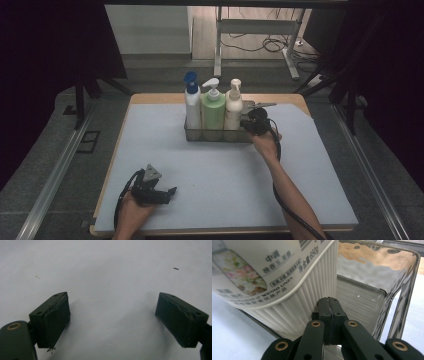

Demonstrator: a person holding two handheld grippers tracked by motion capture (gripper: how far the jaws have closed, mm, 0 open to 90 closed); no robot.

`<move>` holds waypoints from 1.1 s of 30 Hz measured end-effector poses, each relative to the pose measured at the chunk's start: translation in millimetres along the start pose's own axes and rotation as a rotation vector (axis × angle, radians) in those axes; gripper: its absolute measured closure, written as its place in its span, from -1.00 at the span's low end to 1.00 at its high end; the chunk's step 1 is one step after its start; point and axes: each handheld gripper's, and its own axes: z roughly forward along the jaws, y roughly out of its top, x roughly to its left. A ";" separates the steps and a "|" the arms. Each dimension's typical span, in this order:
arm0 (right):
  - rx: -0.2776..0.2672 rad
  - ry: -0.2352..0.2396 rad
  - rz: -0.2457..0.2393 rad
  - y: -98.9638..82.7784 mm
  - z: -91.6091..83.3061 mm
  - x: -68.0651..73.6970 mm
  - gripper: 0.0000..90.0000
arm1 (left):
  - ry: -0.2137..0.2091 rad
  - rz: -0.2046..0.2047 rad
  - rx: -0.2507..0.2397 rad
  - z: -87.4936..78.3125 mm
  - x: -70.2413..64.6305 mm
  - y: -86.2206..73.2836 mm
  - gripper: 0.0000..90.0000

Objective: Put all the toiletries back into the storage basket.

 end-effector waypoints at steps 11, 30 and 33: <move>-0.004 0.003 0.008 1.2 -1.2 2.7 0.99 | 0.000 0.000 0.000 0.0 0.0 0.0 -0.73; -0.015 -0.007 -0.020 -7.0 -20.8 -7.8 0.16 | 0.001 0.001 0.000 0.0 0.0 0.0 -0.73; -0.021 0.002 -0.028 -8.4 -26.8 -9.7 0.04 | 0.001 0.001 0.000 0.0 0.0 0.0 -0.73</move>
